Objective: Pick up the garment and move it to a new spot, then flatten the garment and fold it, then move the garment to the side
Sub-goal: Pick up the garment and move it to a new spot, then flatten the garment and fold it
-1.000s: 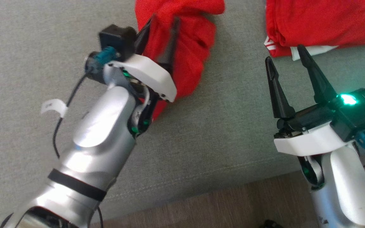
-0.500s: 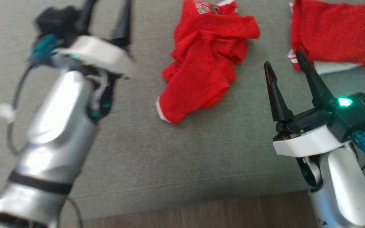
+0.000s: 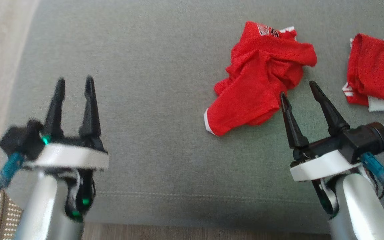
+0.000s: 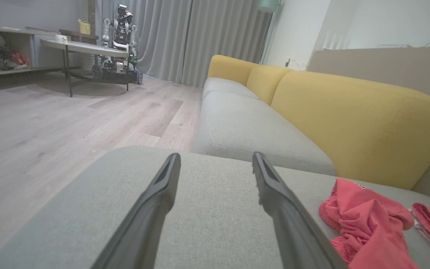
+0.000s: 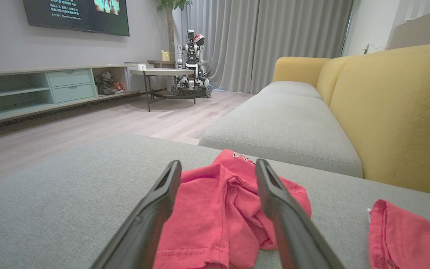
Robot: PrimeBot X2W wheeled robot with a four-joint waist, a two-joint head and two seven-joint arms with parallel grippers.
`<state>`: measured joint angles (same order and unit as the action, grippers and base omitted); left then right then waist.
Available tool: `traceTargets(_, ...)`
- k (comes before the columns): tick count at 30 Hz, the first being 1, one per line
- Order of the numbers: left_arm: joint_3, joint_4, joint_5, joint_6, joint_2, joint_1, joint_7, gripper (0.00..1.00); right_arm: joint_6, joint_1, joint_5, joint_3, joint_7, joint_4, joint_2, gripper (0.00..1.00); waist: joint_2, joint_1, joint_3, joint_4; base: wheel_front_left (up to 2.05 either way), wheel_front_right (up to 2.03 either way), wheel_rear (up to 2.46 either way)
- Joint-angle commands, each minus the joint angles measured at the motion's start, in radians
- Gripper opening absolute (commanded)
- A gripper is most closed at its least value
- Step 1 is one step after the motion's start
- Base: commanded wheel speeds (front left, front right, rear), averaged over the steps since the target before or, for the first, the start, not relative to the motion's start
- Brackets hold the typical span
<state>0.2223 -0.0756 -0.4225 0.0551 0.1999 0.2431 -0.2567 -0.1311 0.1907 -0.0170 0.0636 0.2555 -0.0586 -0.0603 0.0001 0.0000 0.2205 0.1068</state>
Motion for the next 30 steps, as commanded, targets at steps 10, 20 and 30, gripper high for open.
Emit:
traceTargets(10, -0.192, 0.095, 0.155, -0.128, -0.127, -0.156, -0.005, 1.00, 0.000, -0.043, 0.001, 0.025, 0.006, -0.009, 0.010, 1.00, -0.0001, 0.0000, -0.093, 0.045, 0.00, 0.00, 0.00)
traceTargets(20, -0.217, 0.104, 0.200, -0.153, -0.148, -0.193, -0.005, 1.00, 0.000, -0.051, -0.010, 0.038, 0.006, -0.022, 0.010, 1.00, -0.0001, 0.0000, -0.114, 0.038, 0.00, 0.00, 0.00)
traceTargets(30, -0.205, 0.107, 0.171, -0.129, -0.149, -0.212, -0.005, 1.00, 0.000, -0.050, -0.016, 0.046, 0.006, -0.058, 0.010, 1.00, -0.0001, 0.0000, -0.114, 0.055, 0.00, 0.00, 0.00)
